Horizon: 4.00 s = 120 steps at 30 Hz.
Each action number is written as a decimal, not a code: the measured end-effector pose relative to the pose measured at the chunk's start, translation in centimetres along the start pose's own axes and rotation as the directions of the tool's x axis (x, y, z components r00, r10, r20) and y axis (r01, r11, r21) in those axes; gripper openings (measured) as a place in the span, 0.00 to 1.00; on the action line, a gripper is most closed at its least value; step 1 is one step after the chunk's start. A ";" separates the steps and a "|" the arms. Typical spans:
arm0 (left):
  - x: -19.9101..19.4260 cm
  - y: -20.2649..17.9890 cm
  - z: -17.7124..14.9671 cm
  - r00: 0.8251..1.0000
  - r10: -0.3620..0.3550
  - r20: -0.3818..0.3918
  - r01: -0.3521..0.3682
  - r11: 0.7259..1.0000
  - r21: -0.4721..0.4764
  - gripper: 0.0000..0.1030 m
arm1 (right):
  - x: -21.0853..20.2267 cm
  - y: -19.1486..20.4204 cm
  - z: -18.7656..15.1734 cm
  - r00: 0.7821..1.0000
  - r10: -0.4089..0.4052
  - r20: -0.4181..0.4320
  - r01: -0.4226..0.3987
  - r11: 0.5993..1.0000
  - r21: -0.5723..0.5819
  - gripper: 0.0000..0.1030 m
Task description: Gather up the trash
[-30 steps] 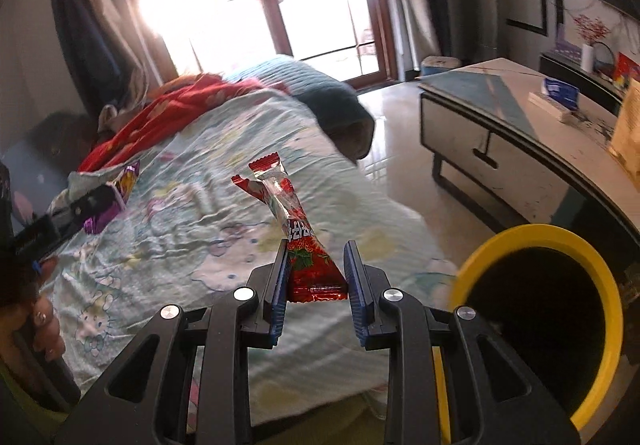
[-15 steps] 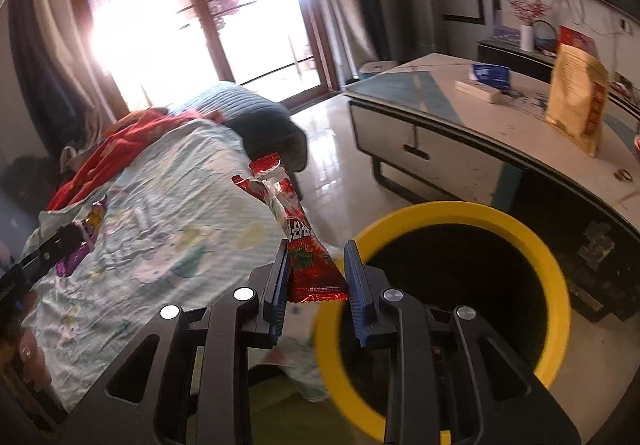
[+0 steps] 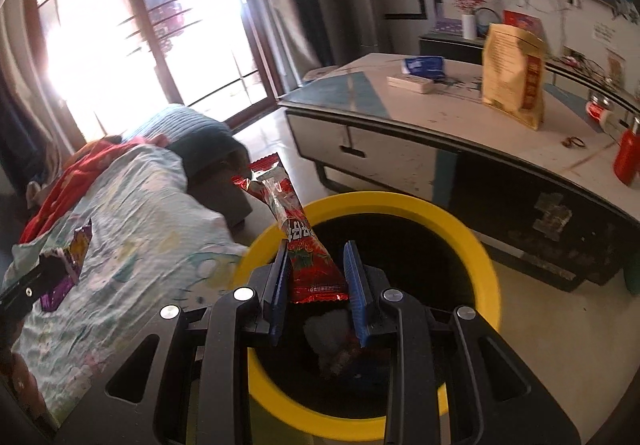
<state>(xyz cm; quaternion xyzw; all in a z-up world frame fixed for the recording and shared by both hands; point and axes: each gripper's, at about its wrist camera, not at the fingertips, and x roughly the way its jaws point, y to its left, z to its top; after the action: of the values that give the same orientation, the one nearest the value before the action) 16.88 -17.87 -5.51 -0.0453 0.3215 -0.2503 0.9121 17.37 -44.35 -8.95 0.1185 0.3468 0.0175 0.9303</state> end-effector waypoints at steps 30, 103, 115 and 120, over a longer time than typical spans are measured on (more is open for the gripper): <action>11.4 -8.4 0.1 0.969 -0.152 -0.196 0.179 0.975 0.129 0.24 | 0.3 -9.2 -3.4 0.996 -0.060 -0.068 0.071 0.982 0.173 0.27; -18.3 7.2 -6.6 0.875 0.376 0.305 -0.357 0.927 -0.117 0.89 | -12.8 17.8 -9.2 0.890 0.103 0.445 0.003 0.973 -0.231 0.94; -18.3 7.1 -6.7 0.874 0.377 0.306 -0.358 0.926 -0.117 0.90 | -12.6 17.9 -9.2 0.893 0.102 0.438 0.003 0.973 -0.233 0.94; -18.4 7.2 -6.7 0.874 0.377 0.305 -0.359 0.926 -0.117 0.89 | -12.6 17.9 -9.2 0.893 0.104 0.438 0.002 0.972 -0.235 0.94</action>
<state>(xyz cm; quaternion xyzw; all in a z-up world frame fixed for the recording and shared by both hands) 3.64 -2.19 -2.17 -0.0497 0.1779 -0.0521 0.9814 2.71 -26.48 -3.42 0.0205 0.1161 0.0541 0.9915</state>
